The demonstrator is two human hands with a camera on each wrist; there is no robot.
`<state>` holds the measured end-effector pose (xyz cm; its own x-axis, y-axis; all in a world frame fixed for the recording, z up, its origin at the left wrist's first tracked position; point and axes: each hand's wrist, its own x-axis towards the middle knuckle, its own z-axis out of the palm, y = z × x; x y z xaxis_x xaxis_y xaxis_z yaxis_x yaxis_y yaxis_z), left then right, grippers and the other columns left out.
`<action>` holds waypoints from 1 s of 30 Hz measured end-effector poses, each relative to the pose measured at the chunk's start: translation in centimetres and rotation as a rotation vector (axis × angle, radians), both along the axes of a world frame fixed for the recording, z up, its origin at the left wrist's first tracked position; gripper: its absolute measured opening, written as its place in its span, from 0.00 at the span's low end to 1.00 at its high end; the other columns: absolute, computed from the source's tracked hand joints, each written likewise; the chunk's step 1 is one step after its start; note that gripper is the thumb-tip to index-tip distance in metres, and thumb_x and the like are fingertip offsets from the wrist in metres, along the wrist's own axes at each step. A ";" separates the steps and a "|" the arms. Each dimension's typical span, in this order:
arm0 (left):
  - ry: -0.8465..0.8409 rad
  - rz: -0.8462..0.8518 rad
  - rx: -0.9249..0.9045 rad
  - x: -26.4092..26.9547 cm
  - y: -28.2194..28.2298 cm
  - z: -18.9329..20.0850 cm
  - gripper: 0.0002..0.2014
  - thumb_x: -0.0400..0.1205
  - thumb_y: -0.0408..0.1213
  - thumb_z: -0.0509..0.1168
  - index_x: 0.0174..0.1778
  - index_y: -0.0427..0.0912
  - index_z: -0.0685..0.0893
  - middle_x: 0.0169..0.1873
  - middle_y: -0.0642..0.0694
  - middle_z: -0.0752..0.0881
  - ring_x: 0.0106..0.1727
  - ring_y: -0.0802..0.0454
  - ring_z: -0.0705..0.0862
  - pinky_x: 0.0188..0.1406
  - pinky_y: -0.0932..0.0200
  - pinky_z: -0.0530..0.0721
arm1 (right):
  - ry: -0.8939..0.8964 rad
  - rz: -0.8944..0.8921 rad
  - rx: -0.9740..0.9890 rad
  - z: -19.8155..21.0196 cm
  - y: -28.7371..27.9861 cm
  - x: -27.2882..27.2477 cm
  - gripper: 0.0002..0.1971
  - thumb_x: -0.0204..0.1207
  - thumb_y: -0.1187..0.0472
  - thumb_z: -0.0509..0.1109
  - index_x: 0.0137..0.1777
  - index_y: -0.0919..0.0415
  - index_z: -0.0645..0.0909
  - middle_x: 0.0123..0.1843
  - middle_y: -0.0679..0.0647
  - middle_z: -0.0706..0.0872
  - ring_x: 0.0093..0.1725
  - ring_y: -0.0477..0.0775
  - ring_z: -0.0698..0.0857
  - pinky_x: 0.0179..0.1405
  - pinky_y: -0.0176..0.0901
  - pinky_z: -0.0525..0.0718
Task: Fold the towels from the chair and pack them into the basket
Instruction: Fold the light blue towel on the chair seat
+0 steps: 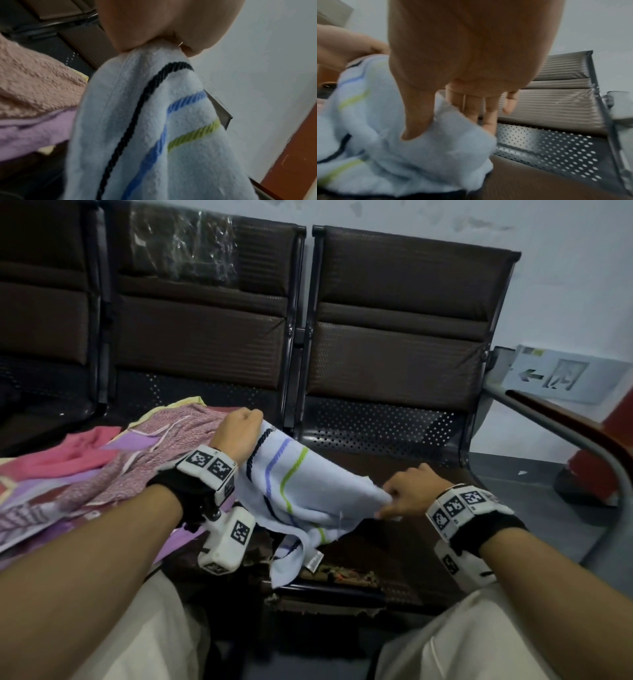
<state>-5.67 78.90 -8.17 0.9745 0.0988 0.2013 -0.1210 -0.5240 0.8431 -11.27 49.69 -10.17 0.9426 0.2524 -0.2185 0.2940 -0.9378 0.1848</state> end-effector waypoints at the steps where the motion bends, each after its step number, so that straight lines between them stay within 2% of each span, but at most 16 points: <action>1: 0.016 0.006 0.025 -0.1 0.3 0.0 0.15 0.82 0.37 0.51 0.29 0.41 0.67 0.29 0.44 0.71 0.38 0.46 0.69 0.38 0.51 0.63 | 0.017 -0.039 -0.043 -0.1 -0.7 -0.3 0.24 0.70 0.30 0.64 0.46 0.50 0.85 0.41 0.43 0.83 0.48 0.50 0.81 0.54 0.51 0.65; 4: 0.044 0.019 0.078 -0.5 0.8 -0.2 0.15 0.82 0.37 0.51 0.27 0.42 0.66 0.30 0.43 0.72 0.39 0.46 0.69 0.40 0.52 0.64 | 0.067 -0.144 0.003 -0.2 -2.1 -1.0 0.21 0.73 0.35 0.65 0.34 0.53 0.79 0.33 0.45 0.80 0.43 0.51 0.80 0.49 0.49 0.69; 6: 0.048 0.030 0.106 -0.7 0.7 -0.3 0.13 0.82 0.38 0.51 0.31 0.40 0.70 0.35 0.39 0.74 0.40 0.46 0.71 0.41 0.52 0.66 | 0.083 -0.182 0.151 -0.1 -2.6 -1.4 0.21 0.75 0.40 0.67 0.30 0.54 0.77 0.31 0.49 0.81 0.39 0.53 0.81 0.44 0.48 0.78; 8: 0.045 0.039 0.112 -0.7 0.5 -0.3 0.13 0.82 0.41 0.52 0.36 0.40 0.74 0.37 0.39 0.75 0.41 0.46 0.72 0.41 0.52 0.66 | 0.077 -0.225 0.356 0.0 -2.9 -1.8 0.18 0.76 0.42 0.68 0.29 0.50 0.81 0.31 0.49 0.86 0.32 0.48 0.84 0.40 0.43 0.81; 10: 0.046 0.039 0.124 -0.4 0.3 -0.5 0.14 0.84 0.43 0.52 0.40 0.38 0.77 0.40 0.36 0.77 0.45 0.43 0.76 0.43 0.52 0.67 | 0.020 -0.251 0.457 0.2 -3.3 -2.0 0.15 0.76 0.46 0.71 0.28 0.47 0.83 0.29 0.46 0.86 0.30 0.41 0.83 0.38 0.39 0.79; 12: 0.057 0.042 0.153 -0.2 0.1 -0.8 0.17 0.86 0.43 0.51 0.51 0.33 0.79 0.51 0.32 0.81 0.55 0.37 0.79 0.48 0.50 0.68 | -0.066 -0.272 0.443 0.3 -3.7 -2.0 0.12 0.73 0.50 0.75 0.29 0.48 0.84 0.27 0.41 0.83 0.31 0.35 0.79 0.37 0.35 0.75; 14: 0.040 0.052 0.186 0.0 -0.1 -1.3 0.19 0.87 0.44 0.50 0.59 0.30 0.75 0.58 0.29 0.80 0.60 0.34 0.78 0.49 0.51 0.68 | -0.191 -0.313 0.453 0.4 -4.1 -2.0 0.11 0.68 0.52 0.80 0.28 0.52 0.85 0.28 0.43 0.83 0.32 0.35 0.79 0.32 0.31 0.73; 17: -0.039 0.064 0.187 0.2 0.0 -2.0 0.14 0.87 0.40 0.52 0.53 0.31 0.75 0.53 0.30 0.82 0.56 0.35 0.79 0.41 0.56 0.62 | -0.318 -0.360 0.463 0.5 -4.8 -2.0 0.16 0.65 0.49 0.81 0.23 0.52 0.80 0.29 0.46 0.82 0.32 0.43 0.81 0.29 0.35 0.74; 20: -0.111 0.099 0.148 0.4 0.3 -2.1 0.10 0.86 0.35 0.56 0.50 0.32 0.77 0.48 0.32 0.83 0.54 0.35 0.80 0.41 0.57 0.66 | -0.209 -0.366 0.368 0.2 -4.6 -2.3 0.16 0.68 0.48 0.77 0.26 0.53 0.77 0.29 0.48 0.82 0.34 0.49 0.83 0.33 0.42 0.80; 22: -0.151 0.119 0.129 0.5 0.4 -2.1 0.09 0.85 0.33 0.56 0.52 0.30 0.78 0.50 0.32 0.84 0.54 0.36 0.81 0.44 0.56 0.69 | -0.174 -0.376 0.388 0.0 -4.4 -2.4 0.14 0.68 0.53 0.77 0.28 0.55 0.76 0.29 0.49 0.83 0.35 0.51 0.84 0.32 0.41 0.81; 25: -0.186 0.154 0.082 0.5 0.4 -2.0 0.08 0.85 0.31 0.56 0.50 0.31 0.79 0.45 0.36 0.82 0.50 0.40 0.80 0.38 0.60 0.64 | -0.251 -0.409 0.556 0.2 -4.6 -2.1 0.13 0.65 0.59 0.81 0.30 0.54 0.77 0.30 0.49 0.83 0.35 0.49 0.82 0.27 0.33 0.73; 26: -0.189 0.162 0.077 0.5 0.4 -2.0 0.08 0.85 0.31 0.56 0.50 0.31 0.79 0.43 0.38 0.81 0.48 0.41 0.79 0.38 0.60 0.63 | -0.256 -0.422 0.594 0.3 -4.7 -2.1 0.12 0.63 0.59 0.83 0.34 0.53 0.80 0.32 0.48 0.84 0.36 0.48 0.82 0.28 0.31 0.72; 28: -0.195 0.165 0.082 0.5 0.2 -1.9 0.07 0.85 0.31 0.57 0.49 0.33 0.79 0.41 0.41 0.79 0.46 0.44 0.77 0.39 0.59 0.65 | -0.182 -0.452 0.602 0.3 -4.8 -2.0 0.12 0.62 0.59 0.84 0.44 0.51 0.86 0.38 0.48 0.86 0.40 0.46 0.83 0.39 0.31 0.76; 30: -0.197 0.171 0.077 0.4 0.0 -1.8 0.07 0.85 0.31 0.57 0.47 0.35 0.79 0.41 0.41 0.80 0.44 0.46 0.76 0.41 0.58 0.67 | -0.117 -0.493 0.582 0.1 -4.8 -1.8 0.11 0.63 0.59 0.84 0.46 0.52 0.90 0.38 0.48 0.87 0.42 0.45 0.84 0.43 0.34 0.77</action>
